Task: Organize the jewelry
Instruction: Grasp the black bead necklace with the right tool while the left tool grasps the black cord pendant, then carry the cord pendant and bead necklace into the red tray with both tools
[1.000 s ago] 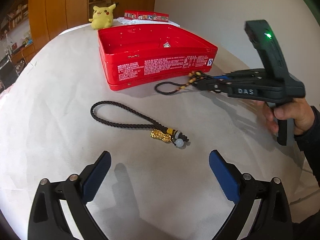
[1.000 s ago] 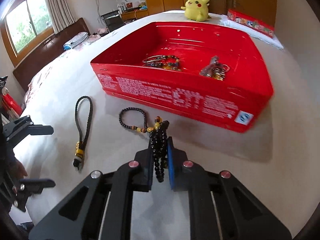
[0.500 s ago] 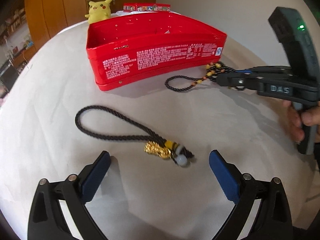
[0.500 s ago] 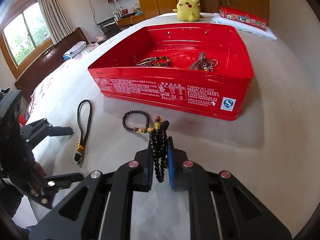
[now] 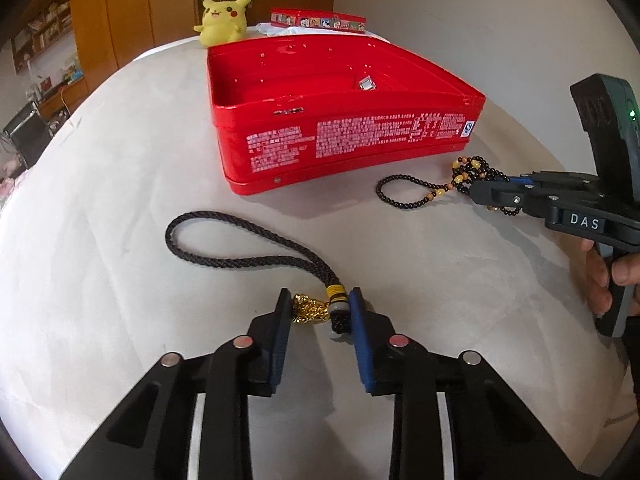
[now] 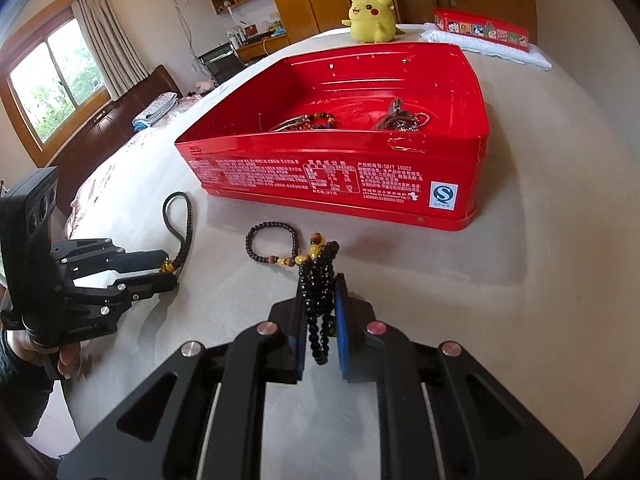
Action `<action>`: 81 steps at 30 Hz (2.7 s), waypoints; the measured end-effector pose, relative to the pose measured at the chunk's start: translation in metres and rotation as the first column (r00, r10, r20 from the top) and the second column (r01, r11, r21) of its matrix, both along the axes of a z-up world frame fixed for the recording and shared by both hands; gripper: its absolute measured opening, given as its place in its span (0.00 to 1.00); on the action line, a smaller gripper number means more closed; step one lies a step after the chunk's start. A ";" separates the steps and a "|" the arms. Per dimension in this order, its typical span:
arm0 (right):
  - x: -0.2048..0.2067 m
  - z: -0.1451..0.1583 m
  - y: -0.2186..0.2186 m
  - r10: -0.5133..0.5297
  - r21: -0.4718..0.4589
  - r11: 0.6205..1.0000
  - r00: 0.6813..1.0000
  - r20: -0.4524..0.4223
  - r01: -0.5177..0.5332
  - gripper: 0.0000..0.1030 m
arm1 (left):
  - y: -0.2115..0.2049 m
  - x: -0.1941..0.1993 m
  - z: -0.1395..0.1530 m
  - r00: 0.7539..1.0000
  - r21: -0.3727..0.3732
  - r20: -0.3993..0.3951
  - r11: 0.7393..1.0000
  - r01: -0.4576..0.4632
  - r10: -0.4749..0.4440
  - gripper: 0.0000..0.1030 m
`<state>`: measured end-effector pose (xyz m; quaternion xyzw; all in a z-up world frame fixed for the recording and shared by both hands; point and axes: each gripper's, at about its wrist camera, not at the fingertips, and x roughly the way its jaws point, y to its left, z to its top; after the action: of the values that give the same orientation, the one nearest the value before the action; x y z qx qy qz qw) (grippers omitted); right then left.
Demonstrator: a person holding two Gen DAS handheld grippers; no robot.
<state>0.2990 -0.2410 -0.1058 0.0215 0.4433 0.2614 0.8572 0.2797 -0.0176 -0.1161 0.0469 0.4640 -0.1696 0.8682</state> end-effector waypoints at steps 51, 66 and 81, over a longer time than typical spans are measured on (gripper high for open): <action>-0.046 0.082 0.004 0.013 -0.028 1.000 0.989 0.145 -0.009 0.10 | 0.004 -0.053 0.097 0.974 -0.027 0.221 0.998 0.059 -0.051 0.28; -0.048 0.134 0.002 0.014 -0.051 0.999 0.972 0.237 -0.002 0.10 | -0.002 -0.038 0.150 0.941 -0.007 0.326 0.996 0.092 -0.085 0.28; 0.000 0.170 0.004 0.022 -0.075 0.997 0.961 0.276 -0.002 0.10 | -0.015 0.020 0.183 0.936 -0.002 0.334 0.993 0.122 -0.114 0.28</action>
<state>0.2988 -0.2372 0.0644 -0.0497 0.3289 0.2505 0.9092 0.2997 -0.0326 0.0672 0.0927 0.3049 -0.2162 0.9229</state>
